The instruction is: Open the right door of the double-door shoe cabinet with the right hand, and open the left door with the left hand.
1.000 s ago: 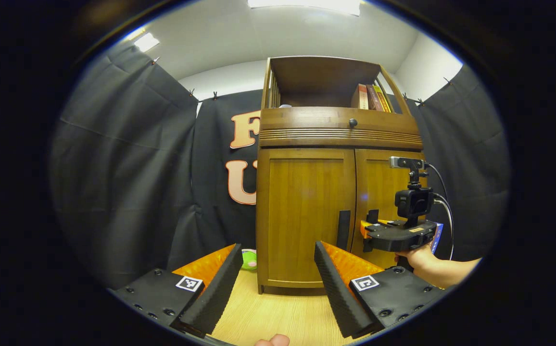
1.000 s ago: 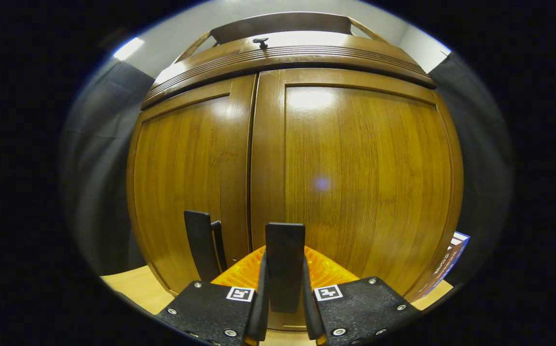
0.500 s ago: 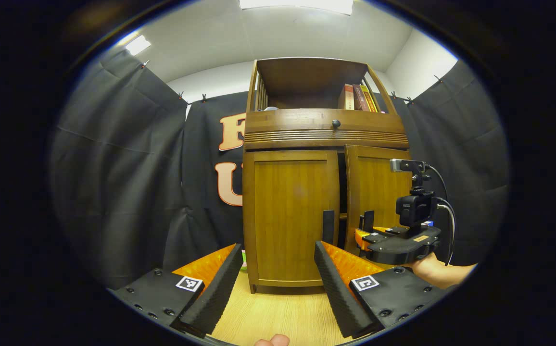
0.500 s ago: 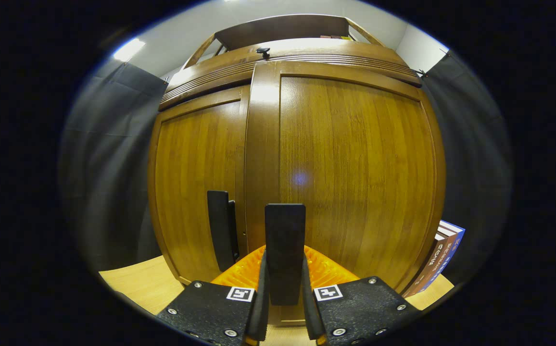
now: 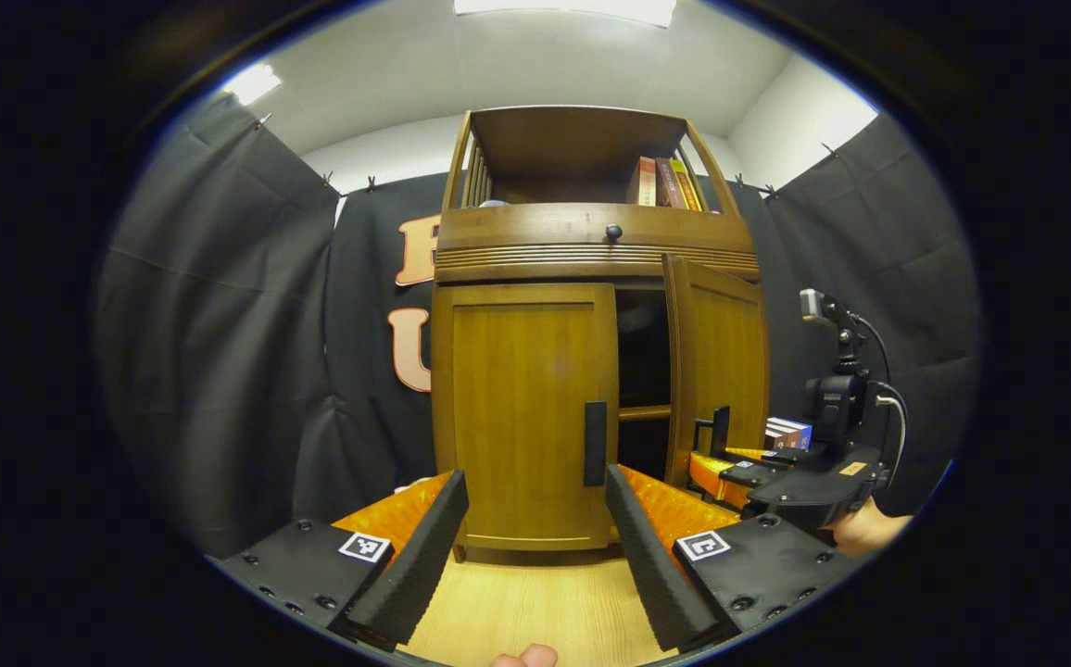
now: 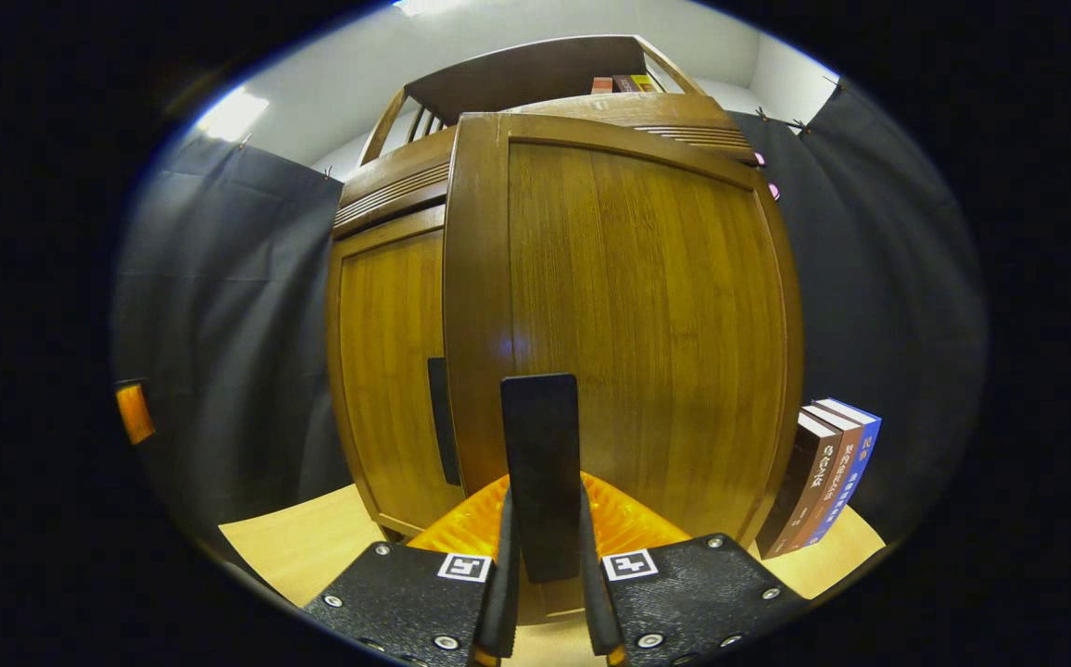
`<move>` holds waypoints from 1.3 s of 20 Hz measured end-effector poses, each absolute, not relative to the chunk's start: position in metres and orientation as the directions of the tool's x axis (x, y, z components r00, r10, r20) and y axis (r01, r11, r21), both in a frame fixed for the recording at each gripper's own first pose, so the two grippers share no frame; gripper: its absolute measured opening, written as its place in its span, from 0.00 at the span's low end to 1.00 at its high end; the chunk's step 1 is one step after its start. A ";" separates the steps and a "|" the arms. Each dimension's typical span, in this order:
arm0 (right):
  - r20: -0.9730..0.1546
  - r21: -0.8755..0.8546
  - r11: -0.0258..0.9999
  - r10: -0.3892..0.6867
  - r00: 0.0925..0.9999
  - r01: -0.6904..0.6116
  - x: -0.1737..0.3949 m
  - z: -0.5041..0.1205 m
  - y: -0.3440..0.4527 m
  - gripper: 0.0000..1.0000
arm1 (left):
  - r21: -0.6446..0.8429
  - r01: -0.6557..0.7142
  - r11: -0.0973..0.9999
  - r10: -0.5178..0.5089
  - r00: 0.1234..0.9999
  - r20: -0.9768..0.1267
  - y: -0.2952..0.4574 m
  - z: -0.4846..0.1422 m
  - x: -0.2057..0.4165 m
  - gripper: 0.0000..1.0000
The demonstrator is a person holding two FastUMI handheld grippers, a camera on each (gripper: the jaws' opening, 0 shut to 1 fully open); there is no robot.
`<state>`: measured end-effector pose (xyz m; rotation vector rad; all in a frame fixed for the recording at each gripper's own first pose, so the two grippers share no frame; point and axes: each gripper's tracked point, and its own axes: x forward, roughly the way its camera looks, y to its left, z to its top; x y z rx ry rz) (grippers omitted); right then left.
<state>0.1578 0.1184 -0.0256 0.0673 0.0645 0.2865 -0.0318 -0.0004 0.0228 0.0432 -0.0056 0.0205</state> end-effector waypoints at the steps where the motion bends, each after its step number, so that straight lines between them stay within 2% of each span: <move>1: -0.052 0.068 0.958 0.282 0.958 -0.278 0.155 -0.026 0.115 0.30 | 0.043 -0.016 0.999 0.015 1.000 0.003 -0.004 0.022 -0.031 0.97; 2: -0.049 0.060 0.959 0.279 0.959 -0.276 0.151 -0.026 0.112 0.30 | 0.043 -0.014 0.999 0.014 1.000 0.002 -0.006 0.022 -0.030 0.94; 18: -0.101 0.086 0.971 0.229 0.968 -0.221 0.097 -0.046 0.042 0.28 | 0.008 0.045 0.999 -0.045 0.999 -0.006 -0.043 0.016 -0.023 0.94; 19: -0.100 0.096 0.973 0.219 0.971 -0.210 0.095 -0.046 0.036 0.36 | 0.012 0.053 0.999 -0.053 0.999 -0.007 -0.046 0.015 -0.022 0.94; 20: -0.100 0.098 0.976 0.204 0.974 -0.194 0.091 -0.046 0.030 0.27 | 0.022 0.052 0.998 -0.052 0.999 -0.002 -0.046 0.017 -0.020 0.96; 21: -0.098 0.087 0.980 0.187 0.977 -0.179 0.087 -0.045 0.023 0.35 | 0.029 0.051 0.998 -0.051 0.999 0.005 -0.046 0.019 -0.019 0.96; 22: -0.096 0.067 0.984 0.169 0.981 -0.163 0.084 -0.045 0.015 0.26 | 0.032 0.052 0.998 -0.053 0.999 0.011 -0.048 0.021 -0.018 0.94; 26: -0.089 0.070 0.994 0.091 0.992 -0.085 0.077 -0.043 -0.012 0.23 | 0.032 0.057 0.998 -0.058 0.998 0.024 -0.051 0.025 -0.016 0.94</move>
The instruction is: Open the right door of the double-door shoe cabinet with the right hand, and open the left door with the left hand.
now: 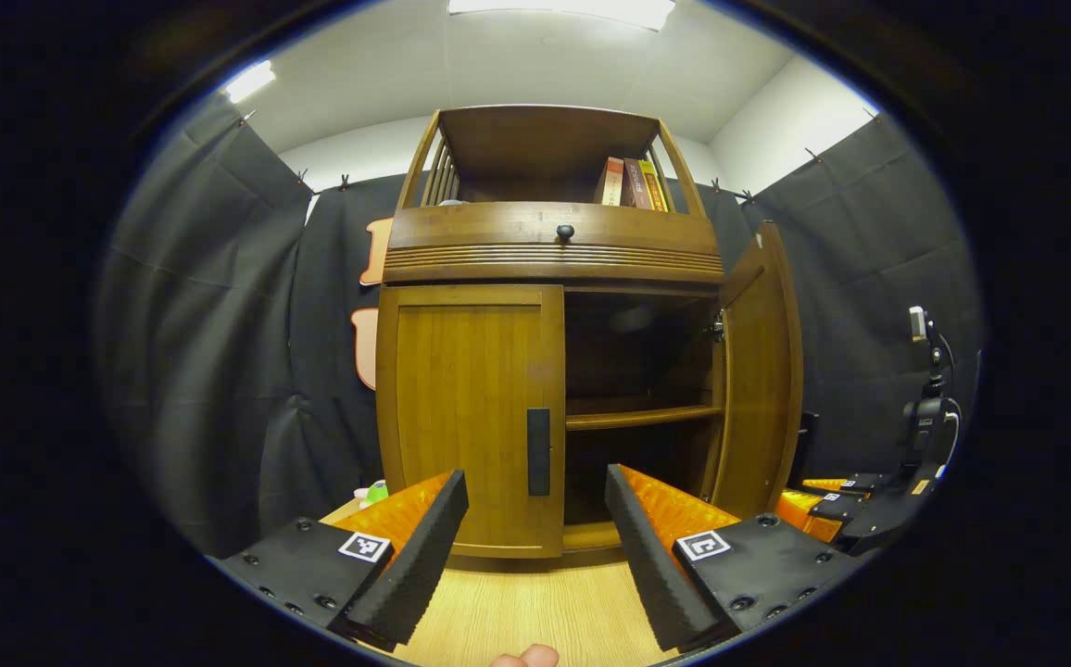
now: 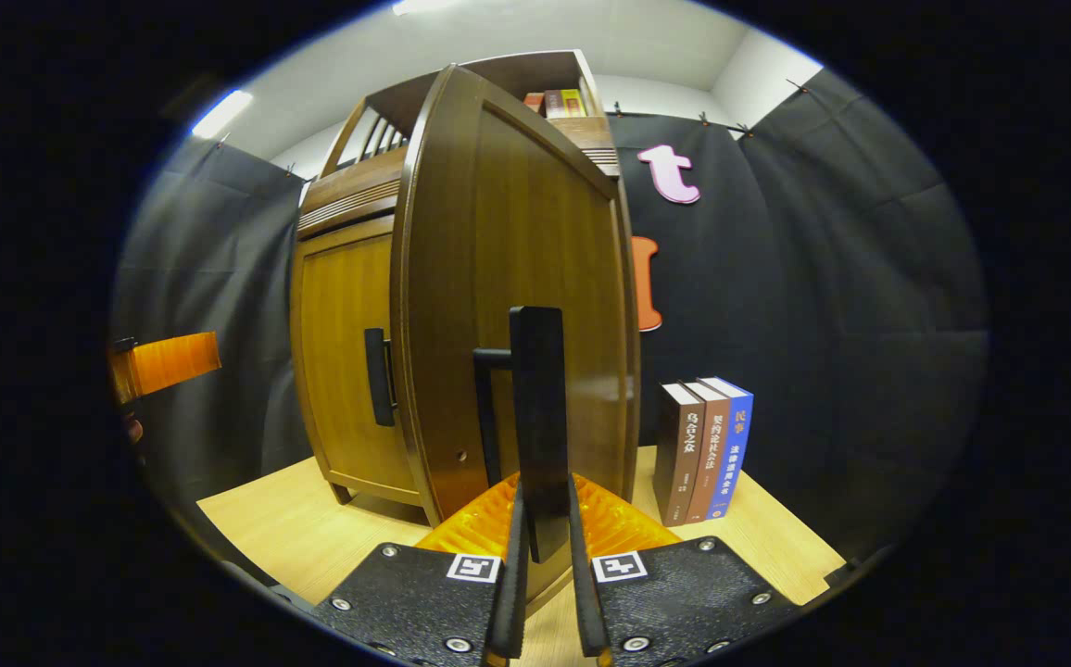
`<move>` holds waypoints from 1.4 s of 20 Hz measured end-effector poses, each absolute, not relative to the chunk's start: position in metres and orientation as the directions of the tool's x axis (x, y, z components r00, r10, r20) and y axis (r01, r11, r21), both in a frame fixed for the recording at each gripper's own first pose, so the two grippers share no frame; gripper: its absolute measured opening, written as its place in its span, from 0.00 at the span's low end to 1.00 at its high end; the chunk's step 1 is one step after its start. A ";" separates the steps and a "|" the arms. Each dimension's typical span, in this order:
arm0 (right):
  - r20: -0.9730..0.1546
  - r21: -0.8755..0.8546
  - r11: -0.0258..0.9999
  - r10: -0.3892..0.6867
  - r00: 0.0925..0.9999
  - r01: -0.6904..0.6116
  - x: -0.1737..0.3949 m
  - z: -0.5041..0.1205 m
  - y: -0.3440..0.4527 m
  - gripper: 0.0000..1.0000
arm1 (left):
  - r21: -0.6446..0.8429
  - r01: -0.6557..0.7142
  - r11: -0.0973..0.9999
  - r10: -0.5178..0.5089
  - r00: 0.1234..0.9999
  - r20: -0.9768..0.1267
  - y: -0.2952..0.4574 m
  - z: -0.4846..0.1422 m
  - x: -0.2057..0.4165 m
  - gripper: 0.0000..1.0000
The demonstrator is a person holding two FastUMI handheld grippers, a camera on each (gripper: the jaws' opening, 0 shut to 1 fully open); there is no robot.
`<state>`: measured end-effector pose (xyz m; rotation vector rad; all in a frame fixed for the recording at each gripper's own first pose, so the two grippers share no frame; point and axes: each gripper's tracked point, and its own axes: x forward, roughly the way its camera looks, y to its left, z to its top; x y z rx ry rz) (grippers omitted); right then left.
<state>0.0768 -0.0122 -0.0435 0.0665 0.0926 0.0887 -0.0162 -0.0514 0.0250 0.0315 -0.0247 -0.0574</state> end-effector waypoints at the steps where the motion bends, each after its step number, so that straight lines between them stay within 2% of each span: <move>1: -0.085 0.070 0.995 0.077 0.993 -0.071 0.075 -0.043 -0.019 0.20 | 0.032 0.059 0.998 -0.060 0.998 0.022 -0.053 0.024 -0.016 0.94; 2: -0.078 0.062 0.997 0.058 0.995 -0.054 0.073 -0.042 -0.026 0.11 | 0.031 0.062 0.998 -0.063 0.998 0.021 -0.055 0.024 -0.015 0.94; 3: -0.074 0.053 0.998 0.040 0.996 -0.036 0.073 -0.042 -0.034 0.18 | 0.031 0.065 0.997 -0.066 0.998 0.018 -0.057 0.023 -0.016 0.94; 10: -0.051 0.062 0.996 -0.057 0.997 0.060 0.063 -0.040 -0.097 0.13 | 0.022 0.076 0.997 -0.076 0.997 0.016 -0.066 0.019 -0.013 0.94; 11: -0.051 0.063 0.997 -0.043 0.998 0.046 0.063 -0.040 -0.100 0.22 | 0.018 0.078 0.997 -0.078 0.997 0.014 -0.068 0.017 -0.012 0.94; 12: -0.054 0.068 0.997 -0.031 0.998 0.034 0.062 -0.041 -0.102 0.13 | 0.014 0.079 0.997 -0.079 0.997 0.012 -0.069 0.016 -0.012 0.94; 14: -0.046 0.059 0.998 -0.009 0.999 0.012 0.059 -0.041 -0.109 0.13 | 0.011 0.080 0.997 -0.080 0.997 0.007 -0.071 0.014 -0.011 0.94; 15: -0.041 0.059 0.998 0.005 0.999 -0.003 0.059 -0.041 -0.114 0.17 | 0.013 0.077 0.997 -0.077 0.997 0.007 -0.070 0.014 -0.011 0.94; 16: -0.039 0.065 0.998 0.020 0.999 -0.017 0.059 -0.042 -0.119 0.13 | 0.013 0.075 0.997 -0.075 0.997 0.007 -0.070 0.014 -0.010 0.94; 26: -0.023 0.083 0.973 0.218 0.976 -0.216 0.067 -0.045 -0.159 0.13 | -0.020 0.043 0.999 -0.043 0.999 -0.006 -0.060 0.007 -0.013 0.94; 28: -0.026 0.134 0.952 0.282 0.959 -0.276 0.065 -0.045 -0.156 0.13 | -0.032 0.038 0.999 -0.038 0.999 -0.010 -0.056 0.004 -0.013 0.94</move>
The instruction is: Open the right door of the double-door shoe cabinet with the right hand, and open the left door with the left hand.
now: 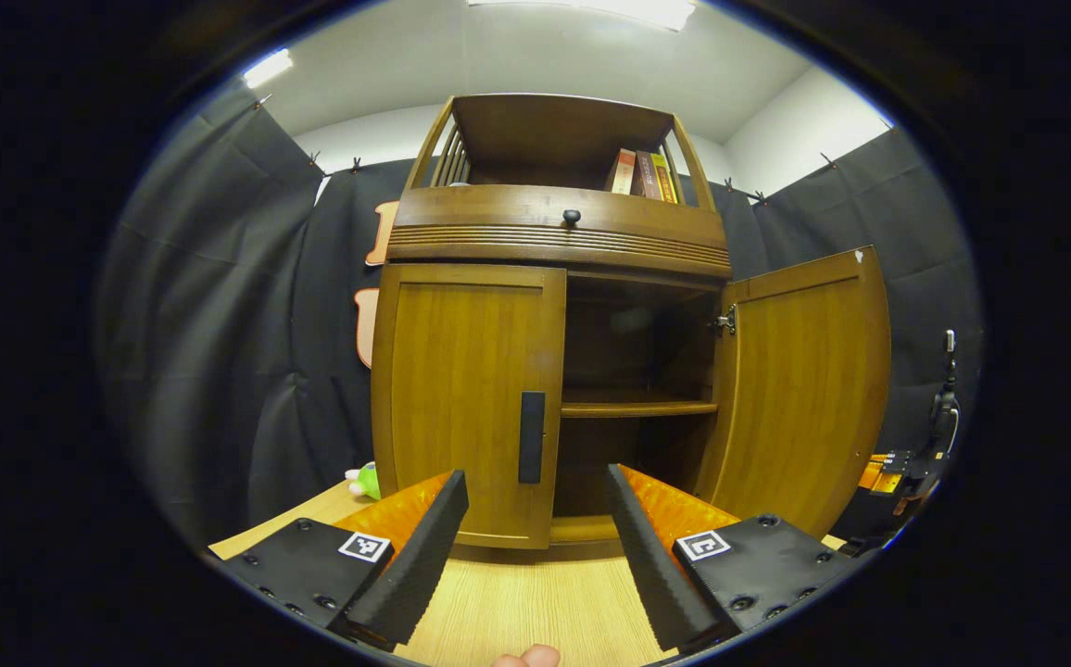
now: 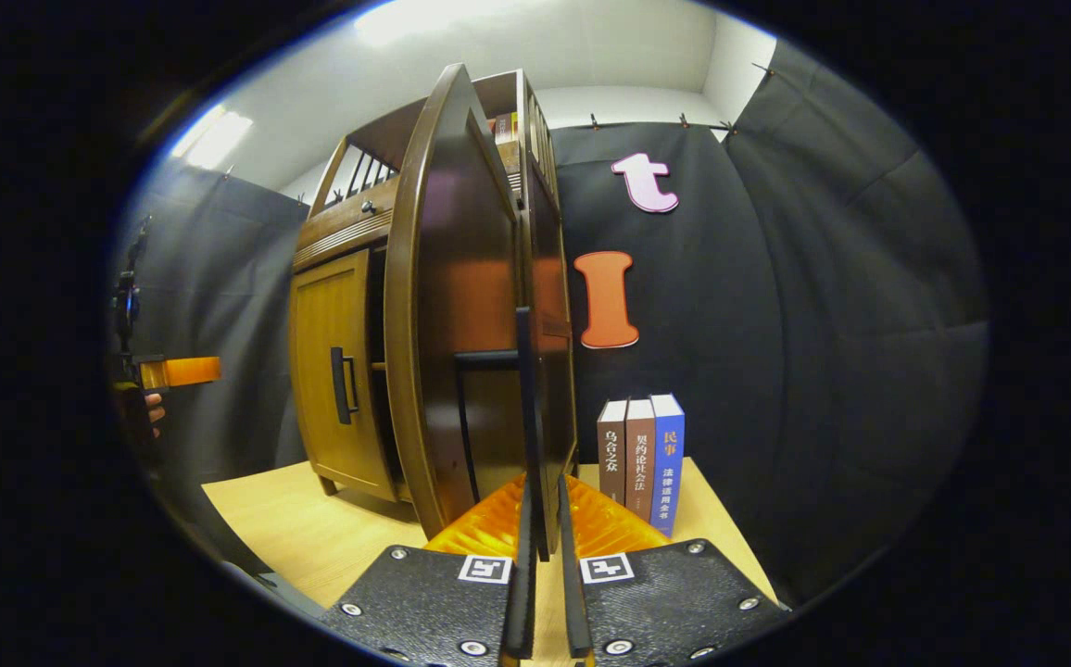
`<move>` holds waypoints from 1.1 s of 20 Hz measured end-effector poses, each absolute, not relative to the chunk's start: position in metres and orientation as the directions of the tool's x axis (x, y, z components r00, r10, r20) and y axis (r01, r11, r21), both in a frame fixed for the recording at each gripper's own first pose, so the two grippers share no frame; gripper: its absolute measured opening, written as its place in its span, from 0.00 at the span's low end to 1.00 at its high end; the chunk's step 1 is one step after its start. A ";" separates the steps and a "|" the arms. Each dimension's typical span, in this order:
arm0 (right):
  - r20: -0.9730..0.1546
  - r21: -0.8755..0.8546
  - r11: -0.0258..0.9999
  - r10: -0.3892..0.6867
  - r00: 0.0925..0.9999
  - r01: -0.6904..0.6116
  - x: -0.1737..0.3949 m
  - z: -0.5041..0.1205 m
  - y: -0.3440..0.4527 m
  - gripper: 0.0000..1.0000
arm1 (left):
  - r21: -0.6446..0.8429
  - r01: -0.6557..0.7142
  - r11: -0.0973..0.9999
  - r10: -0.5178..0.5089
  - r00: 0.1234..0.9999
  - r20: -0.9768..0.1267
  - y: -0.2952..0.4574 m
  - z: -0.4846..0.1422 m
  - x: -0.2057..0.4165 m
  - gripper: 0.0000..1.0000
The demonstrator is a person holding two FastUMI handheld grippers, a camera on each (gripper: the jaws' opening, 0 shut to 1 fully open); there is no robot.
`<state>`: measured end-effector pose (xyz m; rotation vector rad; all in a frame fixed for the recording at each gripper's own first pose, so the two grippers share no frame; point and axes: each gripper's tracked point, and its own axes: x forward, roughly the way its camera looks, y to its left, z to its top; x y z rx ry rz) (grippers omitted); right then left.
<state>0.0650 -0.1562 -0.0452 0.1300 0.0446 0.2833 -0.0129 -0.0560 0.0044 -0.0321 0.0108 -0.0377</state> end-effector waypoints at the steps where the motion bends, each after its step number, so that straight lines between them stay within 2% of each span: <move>1: -0.030 0.175 0.941 0.301 0.953 -0.291 0.064 -0.046 -0.155 0.13 | -0.042 0.038 0.998 -0.039 0.999 -0.015 -0.055 0.003 -0.014 0.94; 5: -0.040 0.295 0.923 0.269 0.962 -0.246 0.063 -0.048 -0.159 0.13 | -0.055 0.020 0.998 -0.022 0.999 -0.030 -0.046 -0.004 -0.015 0.94; 8: -0.032 0.299 0.933 0.217 0.976 -0.198 0.058 -0.046 -0.155 0.13 | -0.064 0.006 0.998 -0.008 0.999 -0.040 -0.037 -0.007 -0.016 0.94; 10: -0.047 0.262 0.951 0.181 0.982 -0.163 0.056 -0.046 -0.151 0.13 | -0.066 -0.011 0.998 0.008 0.999 -0.039 -0.030 -0.008 -0.016 0.94; 11: -0.057 0.231 0.962 0.164 0.985 -0.147 0.054 -0.045 -0.149 0.04 | -0.066 -0.018 0.998 0.015 0.999 -0.039 -0.027 -0.009 -0.017 0.94; 12: -0.065 0.194 0.973 0.142 0.988 -0.127 0.050 -0.043 -0.150 0.13 | -0.066 -0.024 0.998 0.021 0.999 -0.041 -0.024 -0.009 -0.017 0.94; 14: -0.071 0.114 0.990 0.093 0.993 -0.085 0.036 -0.041 -0.157 0.12 | -0.070 -0.037 0.997 0.034 0.999 -0.043 -0.018 -0.011 -0.017 0.94; 15: -0.080 0.101 0.992 0.084 0.993 -0.076 0.030 -0.040 -0.160 0.08 | -0.074 -0.041 0.996 0.038 0.998 -0.043 -0.016 -0.012 -0.016 0.94; 17: -0.094 0.129 0.987 0.106 0.990 -0.094 0.014 -0.036 -0.149 0.08 | -0.073 -0.042 0.996 0.038 0.998 -0.049 -0.014 -0.015 -0.013 0.96; 18: -0.097 0.123 0.988 0.101 0.990 -0.088 0.004 -0.030 -0.148 0.08 | -0.069 -0.042 0.997 0.039 0.998 -0.052 -0.013 -0.017 -0.010 0.94; 22: -0.056 0.068 0.992 0.106 0.993 -0.103 -0.020 0.004 -0.123 0.07 | -0.078 -0.042 0.996 0.038 0.997 -0.060 -0.012 -0.018 0.000 0.95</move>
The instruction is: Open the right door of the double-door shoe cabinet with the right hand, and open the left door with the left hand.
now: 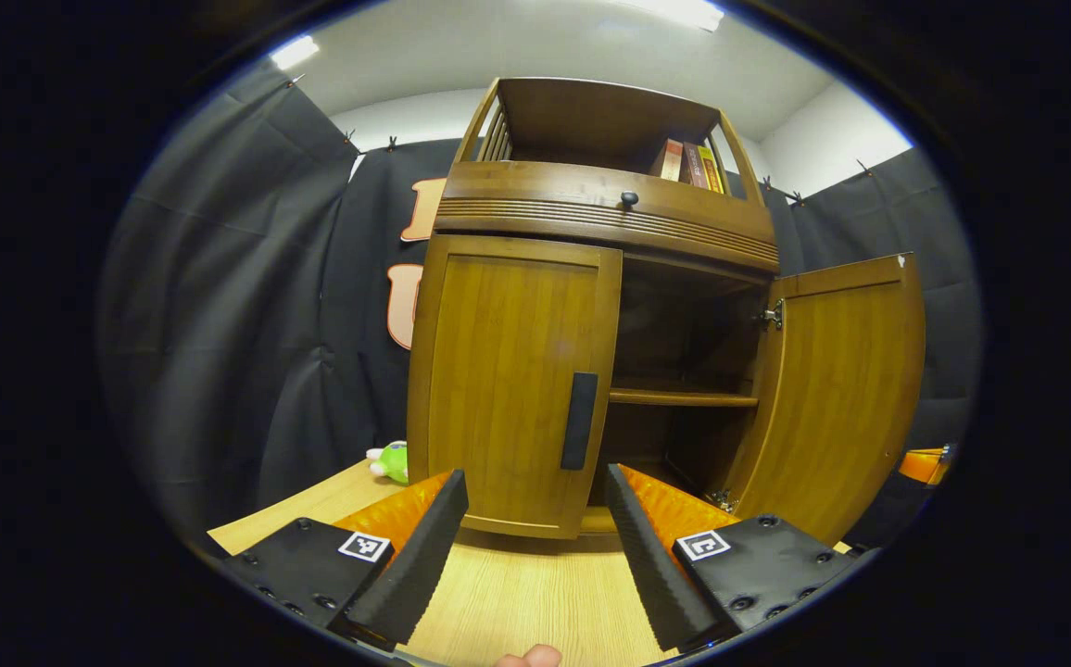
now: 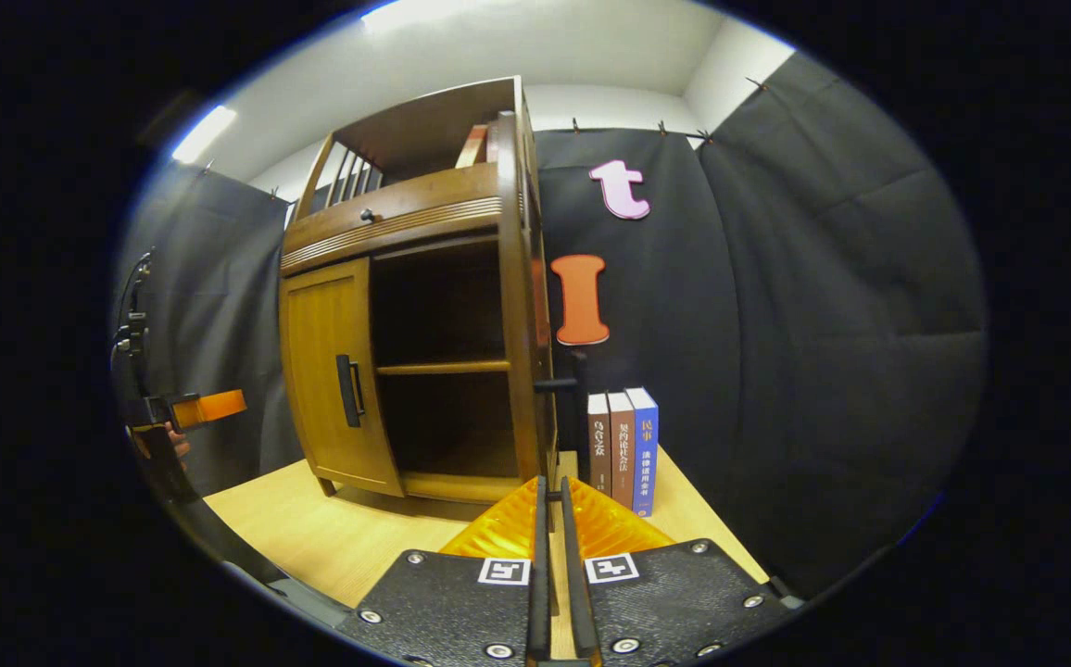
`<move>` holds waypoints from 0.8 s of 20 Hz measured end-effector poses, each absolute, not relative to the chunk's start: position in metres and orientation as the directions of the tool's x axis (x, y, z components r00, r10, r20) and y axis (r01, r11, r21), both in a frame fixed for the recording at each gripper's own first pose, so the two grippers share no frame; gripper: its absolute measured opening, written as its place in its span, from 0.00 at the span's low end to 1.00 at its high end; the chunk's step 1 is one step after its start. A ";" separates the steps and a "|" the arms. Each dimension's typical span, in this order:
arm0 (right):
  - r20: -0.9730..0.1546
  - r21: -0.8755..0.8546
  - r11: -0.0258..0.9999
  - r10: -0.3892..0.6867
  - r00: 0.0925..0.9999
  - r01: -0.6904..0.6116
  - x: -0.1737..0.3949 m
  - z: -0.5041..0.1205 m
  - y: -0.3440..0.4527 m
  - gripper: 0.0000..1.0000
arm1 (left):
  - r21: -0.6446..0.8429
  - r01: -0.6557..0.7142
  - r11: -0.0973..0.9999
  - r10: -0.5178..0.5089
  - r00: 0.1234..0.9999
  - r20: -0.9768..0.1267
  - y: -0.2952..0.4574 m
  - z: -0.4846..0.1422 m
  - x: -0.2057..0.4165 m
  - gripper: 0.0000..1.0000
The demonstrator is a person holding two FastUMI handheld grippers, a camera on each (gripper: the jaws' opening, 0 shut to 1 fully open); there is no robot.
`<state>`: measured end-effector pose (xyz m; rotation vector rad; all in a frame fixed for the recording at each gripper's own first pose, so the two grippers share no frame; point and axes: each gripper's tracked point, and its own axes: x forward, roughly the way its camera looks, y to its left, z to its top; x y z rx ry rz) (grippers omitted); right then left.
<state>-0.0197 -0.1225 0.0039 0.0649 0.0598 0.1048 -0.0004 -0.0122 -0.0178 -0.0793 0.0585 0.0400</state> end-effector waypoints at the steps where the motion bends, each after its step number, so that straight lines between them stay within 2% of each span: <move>1: -0.053 0.077 0.989 0.130 0.990 -0.126 -0.022 0.009 -0.110 0.08 | -0.075 -0.044 0.996 0.039 0.997 -0.063 -0.011 -0.017 0.002 0.96; 3: -0.061 0.094 0.978 0.194 0.979 -0.188 -0.023 0.012 -0.079 0.07 | -0.065 -0.040 0.997 0.036 0.997 -0.061 -0.011 -0.013 0.005 0.94; 4: -0.062 0.092 0.974 0.215 0.975 -0.209 -0.021 0.013 -0.067 0.24 | -0.056 -0.033 0.998 0.030 0.998 -0.053 -0.011 -0.009 0.006 0.95; 5: -0.055 0.088 0.971 0.226 0.973 -0.221 -0.017 0.015 -0.058 0.08 | -0.042 -0.030 0.999 0.028 0.999 -0.044 -0.010 -0.004 0.007 0.97; 6: -0.041 0.087 0.969 0.235 0.971 -0.231 -0.014 0.016 -0.049 0.08 | -0.028 -0.032 0.999 0.031 0.999 -0.036 -0.009 0.000 0.008 0.94; 7: -0.031 0.092 0.966 0.247 0.969 -0.243 -0.009 0.013 -0.041 0.28 | -0.019 -0.035 0.999 0.035 0.999 -0.029 -0.007 0.002 0.008 0.94; 9: -0.039 0.109 0.959 0.266 0.963 -0.261 -0.003 0.006 -0.026 0.39 | -0.024 -0.031 0.999 0.031 0.999 -0.016 -0.008 0.007 0.010 0.95; 10: -0.046 0.112 0.959 0.266 0.963 -0.259 0.000 0.001 -0.021 0.34 | -0.028 -0.025 0.999 0.025 1.000 -0.013 -0.009 0.009 0.011 0.94; 14: -0.092 0.099 0.965 0.252 0.963 -0.243 0.001 -0.018 -0.013 1.00 | -0.065 0.011 0.998 -0.012 1.000 -0.012 -0.014 0.012 0.025 0.95; 15: -0.097 0.086 0.968 0.245 0.965 -0.237 -0.002 -0.020 -0.014 0.93 | -0.075 0.017 0.997 -0.018 1.000 -0.011 -0.013 0.013 0.030 0.95; 16: -0.101 0.070 0.970 0.238 0.966 -0.232 -0.007 -0.023 -0.015 0.93 | -0.075 0.029 0.997 -0.030 1.000 -0.008 -0.015 0.015 0.039 0.95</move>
